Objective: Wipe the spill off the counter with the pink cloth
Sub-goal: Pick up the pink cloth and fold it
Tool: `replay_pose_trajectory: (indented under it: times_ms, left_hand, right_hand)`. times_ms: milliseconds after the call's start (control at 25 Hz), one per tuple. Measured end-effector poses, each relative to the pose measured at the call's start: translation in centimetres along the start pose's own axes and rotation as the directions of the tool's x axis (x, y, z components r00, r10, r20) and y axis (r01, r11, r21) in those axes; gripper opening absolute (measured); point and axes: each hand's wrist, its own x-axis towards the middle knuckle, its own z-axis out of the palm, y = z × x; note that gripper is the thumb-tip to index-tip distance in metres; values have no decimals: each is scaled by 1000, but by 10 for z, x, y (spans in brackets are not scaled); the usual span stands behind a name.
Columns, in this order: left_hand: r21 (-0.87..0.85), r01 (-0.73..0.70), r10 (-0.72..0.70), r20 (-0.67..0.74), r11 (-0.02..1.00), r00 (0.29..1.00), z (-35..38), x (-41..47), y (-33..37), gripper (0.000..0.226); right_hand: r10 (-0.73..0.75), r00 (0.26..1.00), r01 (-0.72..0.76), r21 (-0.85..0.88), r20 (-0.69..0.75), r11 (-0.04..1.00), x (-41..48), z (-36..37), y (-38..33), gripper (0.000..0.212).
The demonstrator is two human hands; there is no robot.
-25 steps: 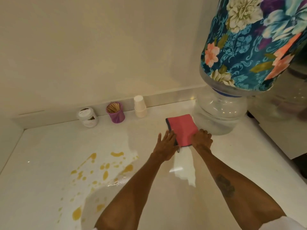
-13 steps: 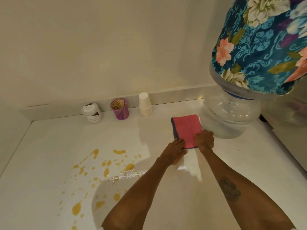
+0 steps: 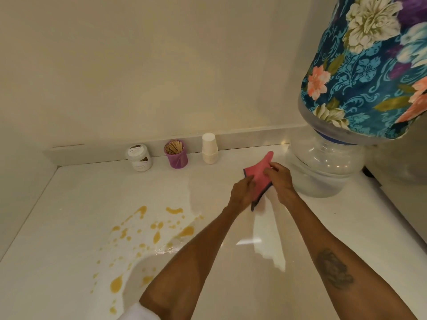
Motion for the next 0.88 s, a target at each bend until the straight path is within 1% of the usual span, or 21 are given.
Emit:
replay_pose_trajectory:
  times_ms: [40,80,120,160,240,320,360,400,440,480,520,560,600,640,680,720,760,800,880]
  left_hand:
    - [-156,56,-61,-27,986,998,-7,1,10,41]
    - [-334,128,-140,-13,934,990,-14,-1,20,40]
    - [-469,203,-219,21,860,976,-20,-2,27,41]
    - [-539,250,-269,46,804,962,-28,-4,30,45]
    - [-570,300,-336,45,765,941,-42,-11,26,48]
    - [-551,324,-379,15,769,925,-54,-22,15,34]
    - [-515,319,-376,-6,795,927,-59,-28,10,29]
    - [-456,300,-352,-32,838,935,-61,-35,4,29]
    - [-370,273,-311,-48,888,949,-62,-42,-1,32]
    - [-291,234,-259,-53,928,964,-61,-52,-3,35]
    - [-221,187,-204,-57,957,977,-58,-62,-4,36]
    - [-161,142,-153,-59,977,987,-55,-72,-5,37]
    - [-109,104,-111,-60,989,992,-50,-80,-6,37]
    - [-73,81,-85,-62,994,994,-46,-89,-9,37]
    - [-43,69,-72,-56,997,996,-43,-97,-11,38]
    - [-18,68,-68,-46,998,997,-40,-105,-13,37]
    - [-3,70,-70,-45,998,997,-38,-113,-15,35]
    - [-10,73,-74,-61,997,995,-37,-120,-18,31]
    - [-143,122,-137,-101,982,985,-34,-134,-23,24]
  right_hand:
    - [-31,999,29,57,37,998,-10,5,-8,25]
    - [-63,995,56,100,76,993,-22,12,-14,23]
    - [-93,988,77,132,120,988,-33,20,-18,22]
    - [-115,980,91,149,165,985,-43,27,-18,22]
    - [-126,962,84,177,243,981,-61,44,-11,23]
    - [-83,963,28,212,256,977,-78,55,-3,25]
    - [-41,978,-2,205,206,979,-85,58,-4,30]
    - [-15,993,-4,157,120,988,-90,59,-6,37]
    - [-14,999,11,74,40,997,-91,61,-8,43]
    - [-22,1000,22,-24,4,999,-90,63,-11,49]
    - [-17,1000,19,-141,15,990,-89,64,-15,55]
    - [4,999,10,-290,46,957,-89,66,-19,60]
    - [24,997,9,-443,70,897,-89,67,-22,57]
    - [24,997,25,-557,80,830,-89,68,-23,47]
    - [4,998,39,-614,69,788,-90,68,-23,34]
    - [-14,999,40,-626,45,778,-92,65,-23,24]
    - [-28,1000,30,-626,12,779,-94,63,-22,19]
    - [-47,999,21,-632,-25,774,-96,62,-23,20]
    - [-115,989,23,-681,-90,732,-102,69,-23,31]
